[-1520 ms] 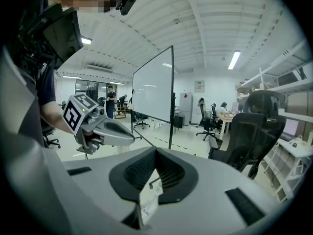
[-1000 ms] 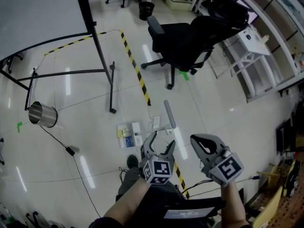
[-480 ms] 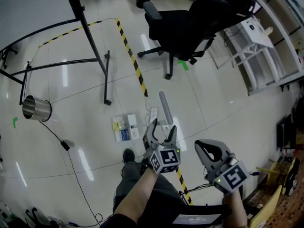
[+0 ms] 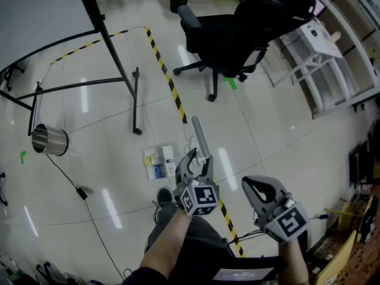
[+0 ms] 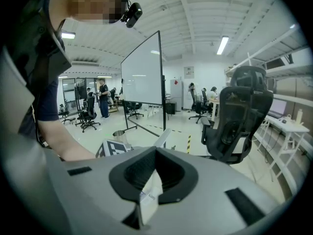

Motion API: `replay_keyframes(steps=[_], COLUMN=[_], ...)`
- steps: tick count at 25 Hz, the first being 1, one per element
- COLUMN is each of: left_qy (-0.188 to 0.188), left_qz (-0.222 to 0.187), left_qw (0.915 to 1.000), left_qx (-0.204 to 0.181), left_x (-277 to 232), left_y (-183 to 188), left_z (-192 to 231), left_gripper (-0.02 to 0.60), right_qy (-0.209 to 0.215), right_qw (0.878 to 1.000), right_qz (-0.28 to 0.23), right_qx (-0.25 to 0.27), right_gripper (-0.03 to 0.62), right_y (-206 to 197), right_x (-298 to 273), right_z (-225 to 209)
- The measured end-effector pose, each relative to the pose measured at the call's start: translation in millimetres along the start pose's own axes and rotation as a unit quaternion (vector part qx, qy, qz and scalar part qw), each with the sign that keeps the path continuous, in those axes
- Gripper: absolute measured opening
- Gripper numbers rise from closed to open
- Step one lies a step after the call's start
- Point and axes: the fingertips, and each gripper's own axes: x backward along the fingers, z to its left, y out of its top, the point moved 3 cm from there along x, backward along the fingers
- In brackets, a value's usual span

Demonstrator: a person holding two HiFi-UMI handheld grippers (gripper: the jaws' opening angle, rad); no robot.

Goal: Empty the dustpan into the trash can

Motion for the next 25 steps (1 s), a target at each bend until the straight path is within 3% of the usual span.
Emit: replay_keyframes(steps=[3, 6, 11, 13, 17, 22, 25], left_qy=[-0.028, -0.083, -0.202, -0.229, -0.232, -0.196, -0.155], left_qz=[0.003, 0.008, 0.024, 0.029, 0.025, -0.013, -0.040], left_qw=[0.9996, 0.9963, 0.9769, 0.9690, 0.9658, 0.9741, 0.9802], left_qx=[-0.006, -0.022, -0.067, -0.088, -0.112, -0.111, -0.116], left_x=[10, 23, 59, 75, 104, 130, 136], left_y=[-1, -4, -16, -21, -38, -44, -48], left_z=[15, 25, 31, 33, 42, 52, 52], left_gripper=[0.187, 0.186, 0.186, 0.183, 0.184, 0.187, 0.247], right_qy=[0.005, 0.010, 0.026, 0.034, 0.053, 0.083, 0.098], right_qw=[1.000, 1.000, 1.000, 0.999, 0.999, 0.996, 0.995], right_qz=[-0.003, -0.006, -0.009, -0.008, -0.002, 0.012, 0.025], right_qx=[-0.001, -0.006, -0.006, -0.006, -0.007, 0.005, 0.009], right_gripper=[0.014, 0.014, 0.014, 0.014, 0.014, 0.014, 0.014], right_y=[2, 4, 11, 13, 13, 14, 13], right_x=[-5, -10, -23, -28, -40, -61, -74], right_z=[4, 9, 23, 28, 37, 57, 69])
